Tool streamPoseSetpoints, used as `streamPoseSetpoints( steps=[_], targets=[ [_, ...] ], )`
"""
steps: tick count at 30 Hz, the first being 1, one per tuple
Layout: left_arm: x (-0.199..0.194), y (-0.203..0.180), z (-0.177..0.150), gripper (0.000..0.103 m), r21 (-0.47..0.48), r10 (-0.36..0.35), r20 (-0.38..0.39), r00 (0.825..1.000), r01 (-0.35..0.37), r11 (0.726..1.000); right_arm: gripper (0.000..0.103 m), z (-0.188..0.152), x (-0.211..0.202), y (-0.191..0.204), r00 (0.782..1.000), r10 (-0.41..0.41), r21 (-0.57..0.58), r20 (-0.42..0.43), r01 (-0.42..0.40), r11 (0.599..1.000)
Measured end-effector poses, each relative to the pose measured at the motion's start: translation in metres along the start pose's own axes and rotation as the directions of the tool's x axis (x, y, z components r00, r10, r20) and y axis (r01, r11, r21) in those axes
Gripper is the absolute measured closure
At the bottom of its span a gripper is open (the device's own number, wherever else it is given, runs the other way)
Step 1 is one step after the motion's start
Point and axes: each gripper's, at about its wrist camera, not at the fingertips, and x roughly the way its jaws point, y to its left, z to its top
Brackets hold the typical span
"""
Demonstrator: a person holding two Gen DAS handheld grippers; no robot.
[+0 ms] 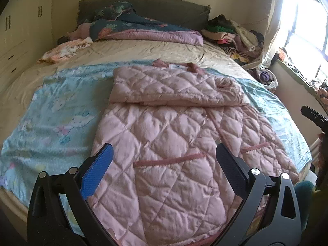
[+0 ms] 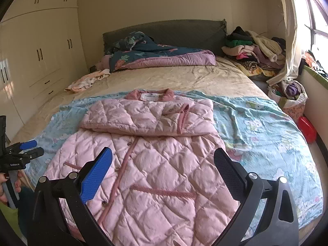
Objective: Fold large clothes
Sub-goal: 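Move both open grippers back along the jacket toward its hem, then lower both grippers to the ribbed hem of the jacket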
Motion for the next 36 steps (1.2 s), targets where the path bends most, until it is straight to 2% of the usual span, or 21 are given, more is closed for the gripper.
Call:
streamPoseSetpoints(
  steps=[24, 32, 36],
  targets=[
    [0.021, 0.042, -0.061, 0.009, -0.033, 0.089, -0.136, 0.987, -0.095, 0.995, 0.004, -0.042, -0.001, -0.034, 0.994, -0.080, 0.015, -0.072, 0.081, 0.997],
    [0.026, 0.061, -0.081, 0.009, -0.070, 0.090, -0.186, 0.978, -0.105, 0.992, 0.004, -0.054, 0.003, -0.040, 0.990, -0.095, 0.002, -0.107, 0.096, 0.995],
    [0.025, 0.071, -0.091, 0.009, -0.104, 0.066, -0.205, 0.976, -0.089, 0.991, 0.004, -0.060, 0.005, -0.043, 0.987, -0.096, -0.008, -0.130, 0.096, 0.995]
  ],
)
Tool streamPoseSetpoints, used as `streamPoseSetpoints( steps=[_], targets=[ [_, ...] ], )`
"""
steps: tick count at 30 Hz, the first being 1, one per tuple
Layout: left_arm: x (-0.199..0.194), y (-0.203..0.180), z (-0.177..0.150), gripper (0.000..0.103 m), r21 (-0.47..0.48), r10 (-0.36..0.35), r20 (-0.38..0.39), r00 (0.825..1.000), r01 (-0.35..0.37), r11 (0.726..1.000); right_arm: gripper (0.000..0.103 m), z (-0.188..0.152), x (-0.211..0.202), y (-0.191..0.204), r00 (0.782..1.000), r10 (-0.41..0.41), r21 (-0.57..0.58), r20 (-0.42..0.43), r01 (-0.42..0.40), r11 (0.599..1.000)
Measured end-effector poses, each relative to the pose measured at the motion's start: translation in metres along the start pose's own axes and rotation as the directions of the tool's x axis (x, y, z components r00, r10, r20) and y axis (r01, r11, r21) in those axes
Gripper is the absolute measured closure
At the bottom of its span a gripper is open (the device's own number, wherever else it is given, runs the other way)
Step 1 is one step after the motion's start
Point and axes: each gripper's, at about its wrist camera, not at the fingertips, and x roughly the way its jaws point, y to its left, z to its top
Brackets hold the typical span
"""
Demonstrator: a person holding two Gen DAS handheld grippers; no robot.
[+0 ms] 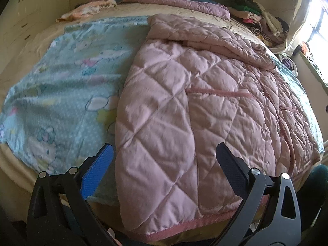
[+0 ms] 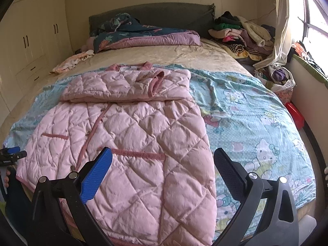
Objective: Fold large clothes
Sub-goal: 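Lower both grippers to the ribbed hem of the jacket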
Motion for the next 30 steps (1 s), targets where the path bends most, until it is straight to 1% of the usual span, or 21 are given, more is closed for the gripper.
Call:
streamPoseSetpoints(
  steps=[6, 10, 16, 22, 26, 30],
  targets=[
    [0.003, 0.011, -0.011, 0.009, -0.039, -0.044, -0.027, 0.999, 0.043, 0.998, 0.004, -0.011, 0.005, -0.008, 0.999, 0.015, 0.012, -0.040, -0.014, 1.000],
    [0.005, 0.013, -0.019, 0.009, -0.043, -0.088, -0.042, 0.995, 0.086, 0.995, 0.004, -0.019, 0.006, -0.014, 0.998, 0.017, 0.021, -0.067, -0.016, 1.000],
    [0.012, 0.010, -0.029, 0.009, -0.029, -0.084, -0.083, 0.993, 0.082, 0.996, 0.004, -0.038, 0.011, -0.023, 0.991, 0.044, 0.047, -0.128, -0.038, 0.998],
    [0.016, 0.003, -0.037, 0.009, 0.002, -0.075, -0.104, 0.992, 0.076, 0.997, 0.004, -0.062, 0.019, -0.036, 0.975, 0.038, 0.091, -0.217, -0.019, 0.996],
    [0.018, -0.001, -0.040, 0.009, 0.006, -0.083, -0.112, 0.990, 0.085, 0.996, 0.004, -0.080, 0.025, -0.045, 0.957, 0.038, 0.115, -0.286, -0.005, 0.993],
    [0.019, -0.001, -0.041, 0.009, 0.005, -0.083, -0.114, 0.990, 0.084, 0.996, 0.004, -0.091, 0.032, -0.051, 0.935, 0.042, 0.137, -0.352, 0.007, 0.991]
  ],
)
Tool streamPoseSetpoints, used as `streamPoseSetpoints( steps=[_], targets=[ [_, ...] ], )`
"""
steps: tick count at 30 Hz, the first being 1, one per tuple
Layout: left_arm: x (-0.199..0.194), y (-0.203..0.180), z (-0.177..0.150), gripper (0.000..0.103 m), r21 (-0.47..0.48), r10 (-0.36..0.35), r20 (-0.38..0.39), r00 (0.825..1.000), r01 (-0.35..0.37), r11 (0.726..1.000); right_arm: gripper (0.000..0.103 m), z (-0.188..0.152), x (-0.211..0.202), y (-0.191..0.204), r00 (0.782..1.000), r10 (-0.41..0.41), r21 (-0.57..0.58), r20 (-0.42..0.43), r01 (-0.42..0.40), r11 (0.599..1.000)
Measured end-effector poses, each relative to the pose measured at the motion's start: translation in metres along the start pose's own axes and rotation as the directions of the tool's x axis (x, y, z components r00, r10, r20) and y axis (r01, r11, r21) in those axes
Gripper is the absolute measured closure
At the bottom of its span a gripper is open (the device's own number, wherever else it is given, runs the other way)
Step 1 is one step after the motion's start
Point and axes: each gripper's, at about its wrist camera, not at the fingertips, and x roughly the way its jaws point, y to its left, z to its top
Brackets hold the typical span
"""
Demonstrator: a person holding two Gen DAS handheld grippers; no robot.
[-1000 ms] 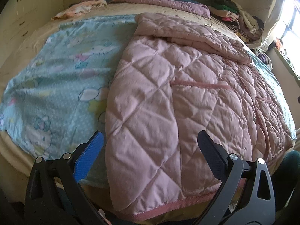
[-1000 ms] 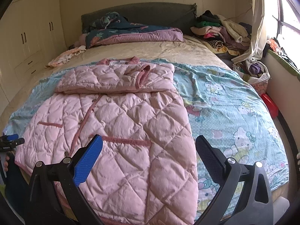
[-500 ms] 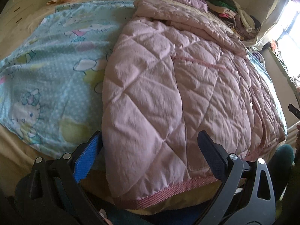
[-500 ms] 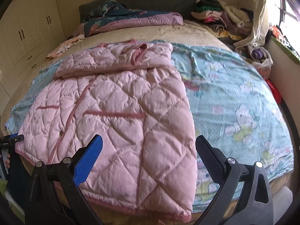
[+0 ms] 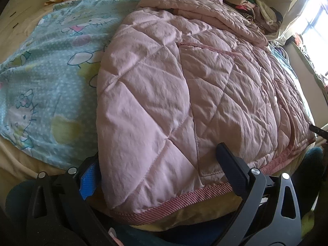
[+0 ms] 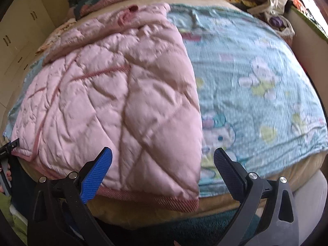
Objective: Fold large clothes
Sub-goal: 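Lower both grippers to the ribbed hem of the jacket, then close both grippers on the ribbed hem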
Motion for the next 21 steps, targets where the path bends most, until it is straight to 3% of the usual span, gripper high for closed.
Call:
streamPoseSetpoints(
  steps=[9, 11, 13, 18, 21],
  targets=[
    [0.001, 0.000, -0.001, 0.009, 0.002, -0.001, -0.002, 1.000, 0.001, 1.000, 0.006, -0.010, 0.015, -0.001, 0.993, 0.044, 0.008, -0.112, -0.043, 0.999],
    [0.001, 0.001, -0.001, 0.009, -0.001, -0.005, -0.002, 1.000, 0.005, 1.000, 0.018, -0.012, 0.016, -0.004, 0.987, 0.103, 0.033, -0.126, -0.099, 0.995],
    [0.001, 0.000, -0.001, 0.009, 0.000, -0.003, -0.001, 1.000, 0.003, 1.000, 0.023, -0.014, 0.017, -0.006, 0.980, 0.150, 0.053, -0.133, -0.144, 0.988],
    [-0.006, -0.004, -0.002, 0.010, 0.019, -0.017, 0.035, 0.999, 0.016, 1.000, 0.052, -0.018, 0.004, 0.006, 0.988, 0.144, -0.016, -0.064, -0.145, 0.989],
    [-0.012, -0.010, -0.001, 0.023, 0.049, -0.016, 0.060, 0.998, 0.014, 0.999, 0.066, -0.019, -0.006, 0.005, 0.986, 0.169, -0.019, -0.004, -0.169, 0.985]
  ],
)
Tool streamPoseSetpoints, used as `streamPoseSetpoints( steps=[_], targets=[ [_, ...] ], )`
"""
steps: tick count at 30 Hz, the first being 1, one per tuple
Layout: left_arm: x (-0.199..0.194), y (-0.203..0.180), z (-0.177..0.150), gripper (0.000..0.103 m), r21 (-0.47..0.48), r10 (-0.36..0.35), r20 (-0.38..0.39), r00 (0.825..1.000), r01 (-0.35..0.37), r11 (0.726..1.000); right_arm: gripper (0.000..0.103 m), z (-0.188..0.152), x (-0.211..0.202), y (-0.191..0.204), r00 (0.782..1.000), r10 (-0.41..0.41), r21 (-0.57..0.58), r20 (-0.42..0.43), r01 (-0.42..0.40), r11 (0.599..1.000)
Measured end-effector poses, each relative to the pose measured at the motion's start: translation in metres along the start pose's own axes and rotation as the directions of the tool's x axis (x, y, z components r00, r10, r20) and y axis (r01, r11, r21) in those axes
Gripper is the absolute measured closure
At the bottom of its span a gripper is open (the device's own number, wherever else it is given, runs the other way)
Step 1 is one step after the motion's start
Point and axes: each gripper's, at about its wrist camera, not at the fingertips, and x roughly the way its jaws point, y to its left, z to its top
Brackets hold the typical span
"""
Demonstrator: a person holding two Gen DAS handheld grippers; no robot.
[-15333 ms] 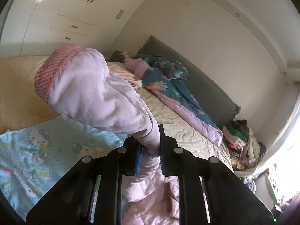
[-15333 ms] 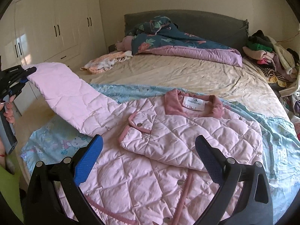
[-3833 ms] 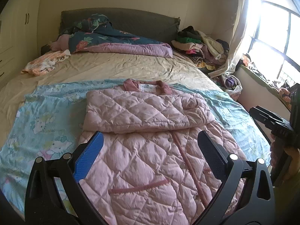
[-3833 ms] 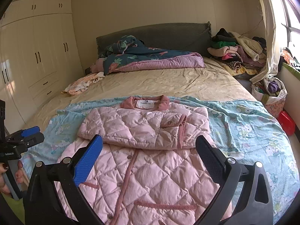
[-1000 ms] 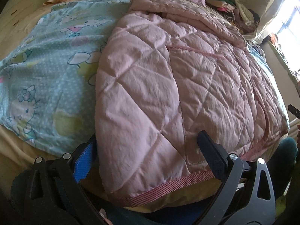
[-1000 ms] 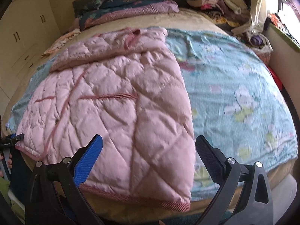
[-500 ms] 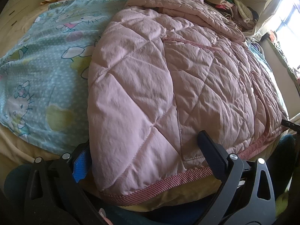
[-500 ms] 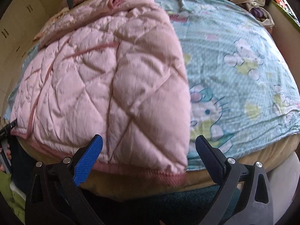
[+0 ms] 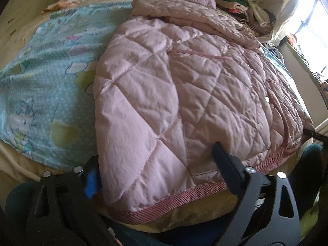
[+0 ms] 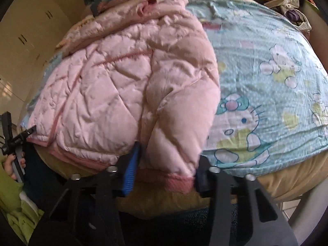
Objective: Fold large clothes
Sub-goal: 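Close both grippers on the ribbed hem, then lift the hem with both grippers and carry it toward the collar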
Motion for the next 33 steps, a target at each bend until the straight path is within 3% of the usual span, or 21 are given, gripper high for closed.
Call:
streamPoseSetpoints(
  steps=[3, 7, 8, 10, 13, 16, 18, 20, 22, 27, 33],
  targets=[
    [-0.011, -0.012, 0.001, 0.042, 0.067, 0.022, 0.058, 0.998, -0.026, 0.997, 0.075, -0.001, -0.012, -0.001, 0.998, 0.026, -0.008, 0.063, -0.026, 1.000],
    [-0.016, -0.018, 0.004, 0.070, 0.104, 0.040, 0.092, 0.995, -0.050, 0.993, 0.075, 0.000, -0.016, -0.003, 0.996, 0.033, -0.006, 0.078, -0.033, 0.999],
    [-0.017, -0.018, 0.004, 0.076, 0.100, 0.040, 0.094, 0.995, -0.049, 0.994, 0.071, 0.002, -0.012, -0.003, 0.998, 0.031, 0.003, 0.054, -0.031, 1.000],
    [-0.015, -0.013, 0.003, 0.076, 0.080, 0.027, 0.082, 0.996, -0.033, 0.996, 0.067, 0.002, -0.005, -0.003, 1.000, 0.019, 0.004, 0.016, -0.020, 1.000],
    [-0.006, -0.010, 0.002, 0.076, 0.072, 0.028, 0.041, 0.999, -0.031, 0.997, 0.051, 0.002, 0.005, 0.003, 0.999, -0.019, -0.022, -0.044, 0.018, 1.000],
    [0.001, -0.006, 0.002, 0.075, 0.053, 0.017, 0.017, 1.000, -0.018, 0.998, 0.050, 0.002, 0.016, 0.008, 0.994, -0.068, -0.054, -0.090, 0.063, 0.996],
    [-0.002, -0.005, 0.002, 0.082, 0.048, 0.021, 0.031, 0.999, -0.022, 0.999, 0.058, 0.001, 0.013, 0.010, 0.994, -0.081, -0.065, -0.073, 0.076, 0.995],
    [-0.006, -0.004, 0.003, 0.086, 0.043, 0.011, 0.048, 0.999, -0.013, 0.999, 0.075, -0.001, 0.007, 0.012, 0.997, -0.074, -0.074, -0.029, 0.072, 0.995],
    [-0.012, -0.006, 0.004, 0.088, 0.057, 0.008, 0.071, 0.997, -0.012, 0.998, 0.082, -0.001, -0.002, 0.012, 0.999, -0.042, -0.071, 0.017, 0.044, 0.997],
    [-0.036, -0.019, 0.017, 0.092, 0.117, 0.020, 0.159, 0.987, -0.039, 0.992, 0.086, 0.002, -0.029, 0.012, 0.987, 0.030, -0.055, 0.157, -0.022, 0.998],
    [-0.051, -0.020, 0.038, 0.093, 0.099, -0.017, 0.210, 0.978, -0.004, 0.995, 0.088, 0.025, -0.050, 0.018, 0.963, 0.084, -0.052, 0.255, -0.073, 0.996]
  ],
)
